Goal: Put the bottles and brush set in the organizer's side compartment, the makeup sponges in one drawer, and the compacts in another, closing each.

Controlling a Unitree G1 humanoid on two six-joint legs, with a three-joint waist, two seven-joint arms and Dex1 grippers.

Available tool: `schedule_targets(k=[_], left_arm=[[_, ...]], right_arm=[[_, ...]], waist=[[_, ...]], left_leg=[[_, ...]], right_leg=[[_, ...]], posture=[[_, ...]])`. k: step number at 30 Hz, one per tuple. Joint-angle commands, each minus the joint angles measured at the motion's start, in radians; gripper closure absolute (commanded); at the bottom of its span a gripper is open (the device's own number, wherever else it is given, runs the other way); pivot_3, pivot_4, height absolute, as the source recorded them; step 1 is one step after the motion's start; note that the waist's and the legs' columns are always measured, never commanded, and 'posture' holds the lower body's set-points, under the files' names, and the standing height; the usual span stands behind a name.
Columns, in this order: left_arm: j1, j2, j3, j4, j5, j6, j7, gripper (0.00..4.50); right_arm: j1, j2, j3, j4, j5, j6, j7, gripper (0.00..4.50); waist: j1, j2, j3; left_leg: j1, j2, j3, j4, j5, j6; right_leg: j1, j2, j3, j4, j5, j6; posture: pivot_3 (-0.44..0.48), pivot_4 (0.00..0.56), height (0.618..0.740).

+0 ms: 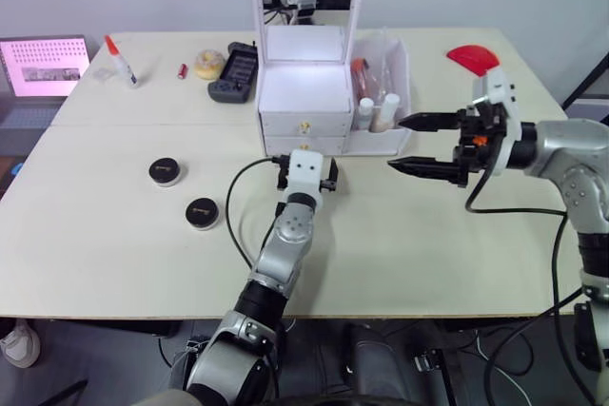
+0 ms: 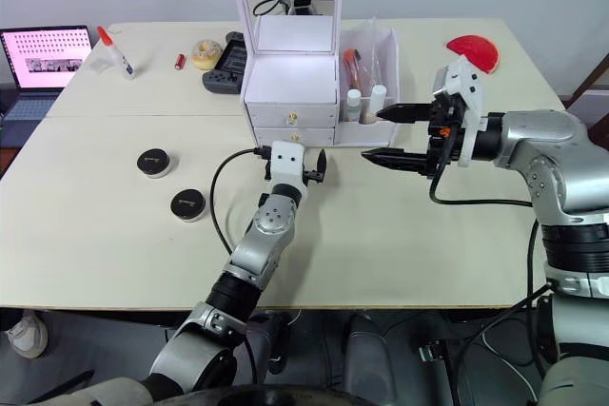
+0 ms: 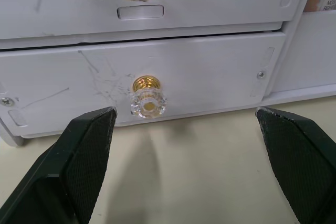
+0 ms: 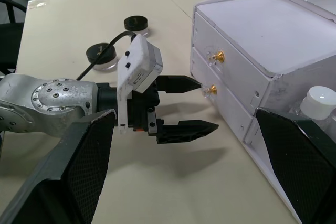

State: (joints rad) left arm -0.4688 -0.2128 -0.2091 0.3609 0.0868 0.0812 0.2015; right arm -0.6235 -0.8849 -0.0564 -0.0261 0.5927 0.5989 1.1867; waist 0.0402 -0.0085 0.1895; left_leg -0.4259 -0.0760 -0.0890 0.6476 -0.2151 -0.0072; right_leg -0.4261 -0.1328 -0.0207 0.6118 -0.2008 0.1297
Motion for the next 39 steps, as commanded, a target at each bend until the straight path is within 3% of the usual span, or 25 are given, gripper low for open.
schedule_targets(k=[1,21,25,31,39], left_arm=[[-0.045,-0.031,0.011,0.0,0.006,-0.03,0.009,0.03],[-0.112,-0.037,0.026,0.073,0.001,-0.102,0.014,0.03],[-0.11,-0.039,0.025,0.078,-0.003,-0.101,0.007,1.25],[-0.115,-0.038,0.026,0.082,-0.003,-0.11,0.004,4.39],[-0.111,-0.037,0.023,0.082,0.0,-0.111,0.004,4.47]], right_arm=[[-0.01,-0.008,-0.035,-0.022,0.003,-0.013,0.004,0.0],[0.009,0.0,-0.038,-0.086,0.018,0.018,-0.03,0.0],[0.005,0.003,-0.038,-0.093,0.02,0.027,-0.036,0.0],[0.006,0.003,-0.039,-0.098,0.023,0.034,-0.041,0.0],[0.014,0.001,-0.045,-0.112,0.029,0.042,-0.047,0.0]], waist=[[0.0,0.0,0.0],[0.001,0.0,0.0],[0.001,0.0,0.0],[0.001,0.0,0.0],[0.001,0.0,0.0]], left_leg=[[0.0,0.0,0.0,0.0,0.0,0.0],[0.0,0.0,0.0,0.0,0.0,0.0],[0.0,0.0,0.0,0.0,0.0,0.0],[0.0,0.0,0.0,0.0,0.0,0.0],[0.0,0.0,0.0,0.0,0.0,0.0]], right_leg=[[0.0,0.0,0.0,0.0,0.0,0.0],[0.0,0.0,0.0,0.0,0.0,0.0],[0.0,0.0,0.0,0.0,0.0,0.0],[0.0,0.0,0.0,0.0,0.0,0.0],[0.0,0.0,0.0,0.0,0.0,0.0]], posture=[[0.0,0.15,0.737],[0.0,0.15,0.737],[0.0,0.15,0.737],[0.0,0.15,0.737],[0.0,0.15,0.737]])
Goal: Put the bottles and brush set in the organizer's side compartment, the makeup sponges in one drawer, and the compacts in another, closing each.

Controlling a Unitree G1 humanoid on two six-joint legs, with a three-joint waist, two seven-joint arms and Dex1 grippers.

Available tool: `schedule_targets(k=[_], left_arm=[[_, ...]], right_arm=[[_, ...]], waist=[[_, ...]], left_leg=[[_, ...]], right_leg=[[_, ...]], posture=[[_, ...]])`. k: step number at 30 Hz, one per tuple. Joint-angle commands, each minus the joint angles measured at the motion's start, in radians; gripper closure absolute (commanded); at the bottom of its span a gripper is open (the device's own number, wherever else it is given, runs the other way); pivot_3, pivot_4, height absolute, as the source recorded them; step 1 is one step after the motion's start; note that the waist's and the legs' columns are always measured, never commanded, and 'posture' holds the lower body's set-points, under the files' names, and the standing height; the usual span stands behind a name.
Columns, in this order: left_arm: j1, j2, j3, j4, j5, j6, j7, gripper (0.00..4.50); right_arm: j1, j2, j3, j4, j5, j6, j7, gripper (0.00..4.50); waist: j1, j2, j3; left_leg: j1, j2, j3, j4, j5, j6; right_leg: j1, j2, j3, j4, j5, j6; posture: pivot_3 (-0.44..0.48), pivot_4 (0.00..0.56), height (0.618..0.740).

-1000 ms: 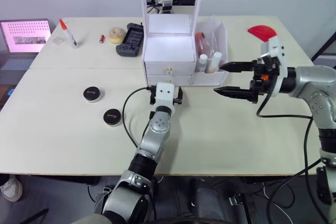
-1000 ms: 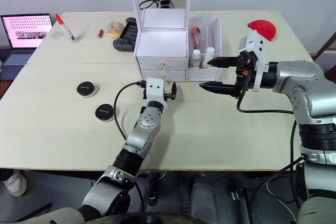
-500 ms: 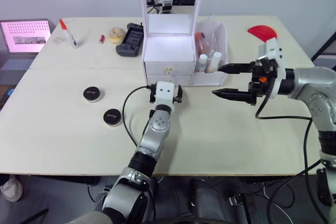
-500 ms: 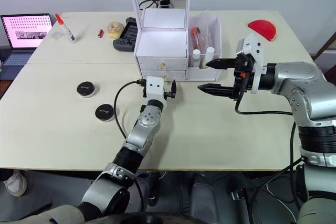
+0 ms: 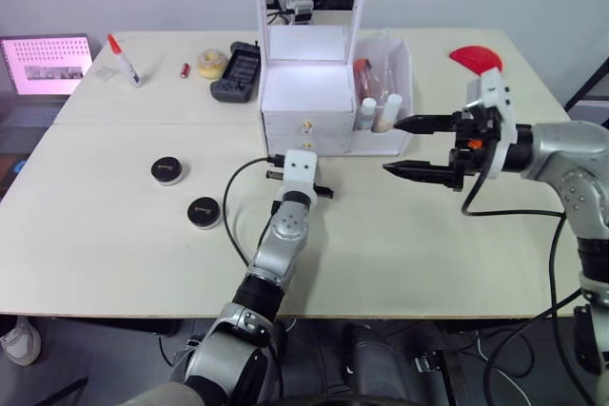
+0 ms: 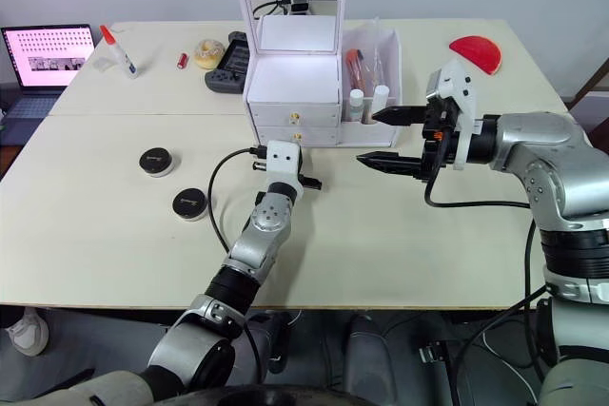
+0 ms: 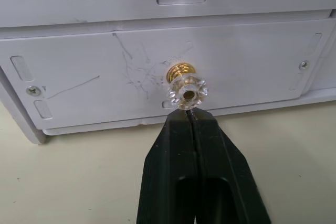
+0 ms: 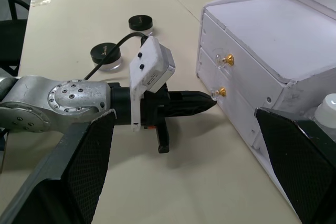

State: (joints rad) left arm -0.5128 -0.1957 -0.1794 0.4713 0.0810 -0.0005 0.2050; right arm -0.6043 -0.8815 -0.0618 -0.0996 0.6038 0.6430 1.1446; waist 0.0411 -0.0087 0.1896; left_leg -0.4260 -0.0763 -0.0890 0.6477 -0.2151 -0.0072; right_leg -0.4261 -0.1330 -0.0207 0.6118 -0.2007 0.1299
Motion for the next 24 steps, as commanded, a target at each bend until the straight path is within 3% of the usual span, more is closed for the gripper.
schedule_targets(k=[1,4,6,9,12,24], left_arm=[[-0.066,-0.055,-0.007,-0.03,0.005,-0.028,0.0,4.47],[-0.061,-0.056,-0.007,-0.04,-0.004,-0.012,-0.012,4.47],[-0.053,-0.058,-0.011,-0.057,-0.006,-0.003,-0.016,3.93],[-0.045,-0.058,-0.016,-0.076,-0.001,0.012,-0.015,2.61],[-0.044,-0.057,-0.014,-0.083,-0.004,0.021,-0.017,1.03],[-0.065,-0.059,-0.002,-0.08,-0.015,0.0,-0.022,1.03]], right_arm=[[-0.004,-0.003,-0.041,-0.04,0.019,-0.001,-0.006,0.0],[-0.005,-0.003,-0.042,-0.041,0.018,0.0,-0.009,0.0],[-0.008,-0.003,-0.041,-0.039,0.017,0.001,-0.01,0.0],[-0.014,-0.002,-0.039,-0.038,0.019,0.003,-0.012,0.0],[-0.018,0.001,-0.038,-0.035,0.02,0.003,-0.012,0.0],[-0.012,-0.001,-0.04,-0.04,0.02,0.006,-0.02,0.0]], waist=[[0.0,0.0,0.0],[0.0,0.0,0.0],[0.0,0.0,0.0],[0.0,0.0,0.0],[0.0,0.0,0.0],[0.0,0.0,0.0]], left_leg=[[0.0,0.0,0.0,0.0,0.0,0.0],[0.0,0.0,0.0,0.0,0.0,0.0],[0.0,0.0,0.0,0.0,0.0,0.0],[0.0,0.0,0.0,0.0,0.0,0.0],[0.0,0.0,0.0,0.0,0.0,0.0],[0.0,0.0,0.0,0.0,0.0,0.0]], right_leg=[[0.0,0.0,0.0,0.0,0.0,0.0],[0.0,0.0,0.0,0.0,0.0,0.0],[0.0,0.0,0.0,0.0,0.0,0.0],[0.0,0.0,0.0,0.0,0.0,0.0],[0.0,0.0,0.0,0.0,0.0,0.0],[0.0,0.0,0.0,0.0,0.0,0.0]], posture=[[0.0,0.15,0.737],[0.0,0.15,0.737],[0.0,0.15,0.737],[0.0,0.15,0.737],[0.0,0.15,0.737],[0.0,0.15,0.737]])
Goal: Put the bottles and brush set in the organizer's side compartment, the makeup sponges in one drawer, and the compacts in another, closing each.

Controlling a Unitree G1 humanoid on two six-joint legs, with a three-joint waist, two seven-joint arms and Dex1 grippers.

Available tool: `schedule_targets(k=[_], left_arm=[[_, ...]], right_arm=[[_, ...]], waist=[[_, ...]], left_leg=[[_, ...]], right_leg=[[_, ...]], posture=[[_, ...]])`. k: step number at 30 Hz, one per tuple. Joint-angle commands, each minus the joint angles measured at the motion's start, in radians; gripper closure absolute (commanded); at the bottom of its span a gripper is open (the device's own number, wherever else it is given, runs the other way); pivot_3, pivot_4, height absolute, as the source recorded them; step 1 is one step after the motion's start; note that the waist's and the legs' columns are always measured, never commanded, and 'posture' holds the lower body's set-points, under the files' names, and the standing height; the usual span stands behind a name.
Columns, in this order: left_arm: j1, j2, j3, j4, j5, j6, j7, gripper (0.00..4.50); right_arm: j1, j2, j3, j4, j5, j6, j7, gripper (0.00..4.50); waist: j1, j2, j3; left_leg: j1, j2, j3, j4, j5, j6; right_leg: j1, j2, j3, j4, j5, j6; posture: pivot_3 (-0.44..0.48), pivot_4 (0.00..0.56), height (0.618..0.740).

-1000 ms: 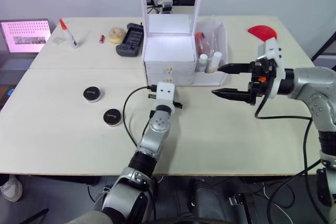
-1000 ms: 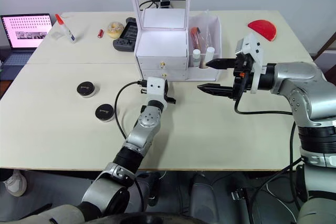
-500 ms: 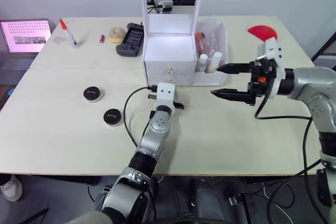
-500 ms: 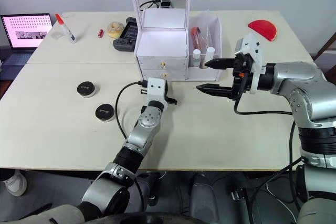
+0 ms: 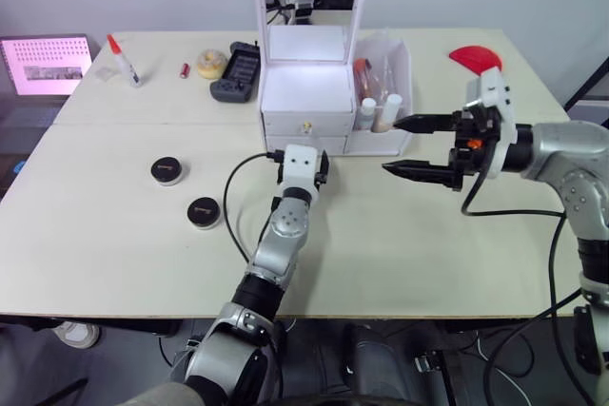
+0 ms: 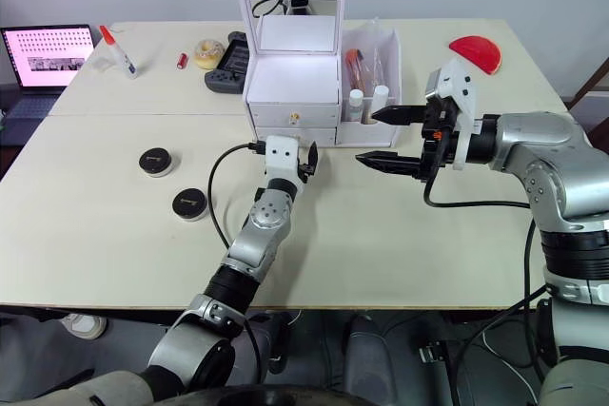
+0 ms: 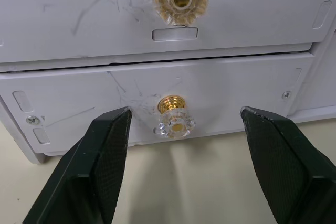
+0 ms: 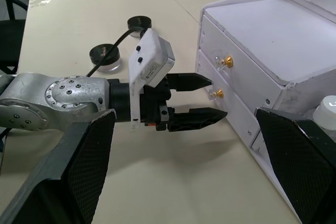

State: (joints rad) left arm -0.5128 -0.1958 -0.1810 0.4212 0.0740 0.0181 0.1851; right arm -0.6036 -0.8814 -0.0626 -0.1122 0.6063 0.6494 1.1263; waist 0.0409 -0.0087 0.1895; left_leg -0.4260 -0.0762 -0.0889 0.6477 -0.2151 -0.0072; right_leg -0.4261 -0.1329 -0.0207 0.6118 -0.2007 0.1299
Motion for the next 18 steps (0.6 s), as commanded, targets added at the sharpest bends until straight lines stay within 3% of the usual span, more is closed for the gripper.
schedule_targets(k=[1,3,6,8,18], left_arm=[[-0.066,-0.059,0.0,-0.029,-0.009,-0.021,-0.003,1.26],[-0.068,-0.059,0.0,-0.027,-0.01,-0.025,-0.005,1.84],[-0.069,-0.058,-0.001,-0.025,-0.011,-0.026,-0.004,3.42],[-0.071,-0.057,0.0,-0.023,-0.009,-0.027,-0.004,4.23],[-0.029,-0.034,-0.039,-0.08,0.008,-0.003,-0.05,4.23]], right_arm=[[-0.011,-0.001,-0.039,-0.028,0.018,0.0,-0.003,0.0],[-0.01,-0.002,-0.039,-0.03,0.019,0.001,-0.004,0.0],[-0.008,-0.001,-0.04,-0.031,0.021,0.003,-0.005,0.0],[-0.005,-0.002,-0.038,-0.03,0.019,0.0,-0.005,0.0],[-0.007,0.0,-0.036,-0.035,0.022,0.002,-0.008,0.0]], waist=[[0.0,0.0,0.0],[0.0,0.0,0.0],[0.0,0.0,0.0],[0.001,0.0,0.0],[0.001,0.0,0.0]], left_leg=[[0.0,0.0,0.0,0.0,0.0,0.0],[0.0,0.0,0.0,0.0,0.0,0.0],[0.0,0.0,0.0,0.0,0.0,0.0],[0.0,0.0,0.0,0.0,0.0,0.0],[0.0,0.0,0.0,0.0,0.0,0.0]], right_leg=[[0.0,0.0,0.0,0.0,0.0,0.0],[0.0,0.0,0.0,0.0,0.0,0.0],[0.0,0.0,0.0,0.0,0.0,0.0],[0.0,0.0,0.0,0.0,0.0,0.0],[0.0,0.0,0.0,0.0,0.0,0.0]], posture=[[0.0,0.15,0.737],[0.0,0.15,0.737],[0.0,0.15,0.737],[0.0,0.15,0.737],[0.0,0.15,0.737]])
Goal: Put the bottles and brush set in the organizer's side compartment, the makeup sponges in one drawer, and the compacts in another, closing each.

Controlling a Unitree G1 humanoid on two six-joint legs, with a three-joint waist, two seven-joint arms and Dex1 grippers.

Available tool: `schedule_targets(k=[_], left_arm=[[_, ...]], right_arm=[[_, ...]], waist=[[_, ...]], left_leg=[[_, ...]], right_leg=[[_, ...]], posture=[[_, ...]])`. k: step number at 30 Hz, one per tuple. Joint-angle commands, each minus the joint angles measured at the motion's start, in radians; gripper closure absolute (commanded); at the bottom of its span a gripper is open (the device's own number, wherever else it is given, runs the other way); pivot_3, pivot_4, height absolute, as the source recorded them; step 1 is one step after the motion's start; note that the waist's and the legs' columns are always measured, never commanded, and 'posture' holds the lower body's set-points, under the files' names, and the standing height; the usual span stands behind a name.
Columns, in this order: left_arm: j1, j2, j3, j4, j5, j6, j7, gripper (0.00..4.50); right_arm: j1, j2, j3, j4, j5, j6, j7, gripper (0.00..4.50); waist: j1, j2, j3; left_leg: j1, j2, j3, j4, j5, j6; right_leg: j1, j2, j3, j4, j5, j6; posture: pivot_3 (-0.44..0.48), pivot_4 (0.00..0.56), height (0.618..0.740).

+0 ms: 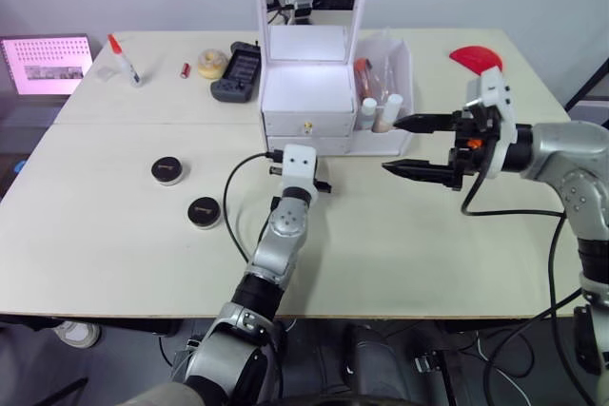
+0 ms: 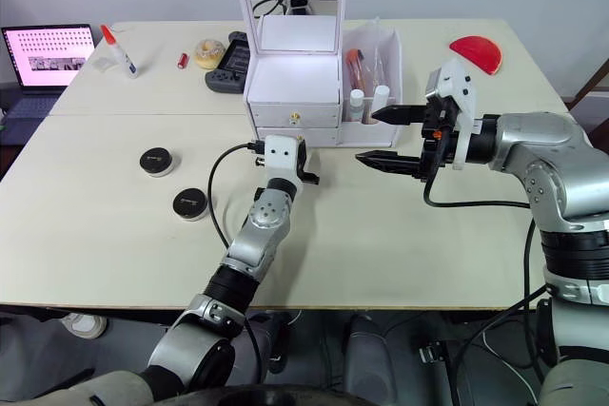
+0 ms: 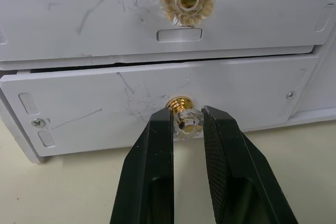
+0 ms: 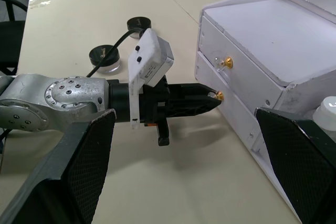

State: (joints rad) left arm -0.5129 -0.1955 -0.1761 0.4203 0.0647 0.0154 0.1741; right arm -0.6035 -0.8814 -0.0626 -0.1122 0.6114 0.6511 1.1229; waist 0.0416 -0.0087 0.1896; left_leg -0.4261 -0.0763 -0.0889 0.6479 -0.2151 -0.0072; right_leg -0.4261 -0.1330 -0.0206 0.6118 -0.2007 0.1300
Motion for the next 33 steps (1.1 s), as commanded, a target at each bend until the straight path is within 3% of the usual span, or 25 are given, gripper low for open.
schedule_targets(k=[1,8,14,33], left_arm=[[-0.008,-0.024,-0.056,-0.109,0.019,0.005,-0.058,4.23],[0.174,0.072,-0.143,-0.367,0.014,0.103,-0.24,4.23],[0.28,0.127,-0.195,-0.52,0.017,0.203,-0.307,4.23],[0.362,0.231,-0.262,-0.695,0.03,0.277,-0.424,4.23]], right_arm=[[-0.008,0.0,-0.037,-0.038,0.019,0.003,-0.006,0.0],[-0.004,-0.002,-0.043,-0.06,0.026,0.016,-0.015,0.0],[0.002,0.0,-0.051,-0.074,0.029,0.022,-0.022,0.0],[0.005,-0.004,-0.056,-0.095,0.04,0.042,-0.029,0.0]], waist=[[0.001,0.0,0.0],[-0.001,0.0,0.0],[0.005,0.0,0.0],[0.025,0.0,0.0]], left_leg=[[0.0,0.0,0.0,0.0,0.0,0.0],[-0.001,0.0,0.0,-0.001,0.0,0.0],[-0.001,0.0,0.0,0.0,0.0,0.0],[-0.001,0.0,0.0,0.0,0.0,0.0]], right_leg=[[0.0,0.0,0.0,0.0,0.0,0.0],[-0.001,0.0,0.0,0.0,0.0,0.0],[0.0,0.0,0.0,-0.001,0.0,0.0],[0.0,0.0,0.0,-0.001,-0.002,-0.004]], posture=[[0.0,0.15,0.737],[0.0,0.15,0.737],[0.0,0.15,0.737],[0.0,0.15,0.737]])
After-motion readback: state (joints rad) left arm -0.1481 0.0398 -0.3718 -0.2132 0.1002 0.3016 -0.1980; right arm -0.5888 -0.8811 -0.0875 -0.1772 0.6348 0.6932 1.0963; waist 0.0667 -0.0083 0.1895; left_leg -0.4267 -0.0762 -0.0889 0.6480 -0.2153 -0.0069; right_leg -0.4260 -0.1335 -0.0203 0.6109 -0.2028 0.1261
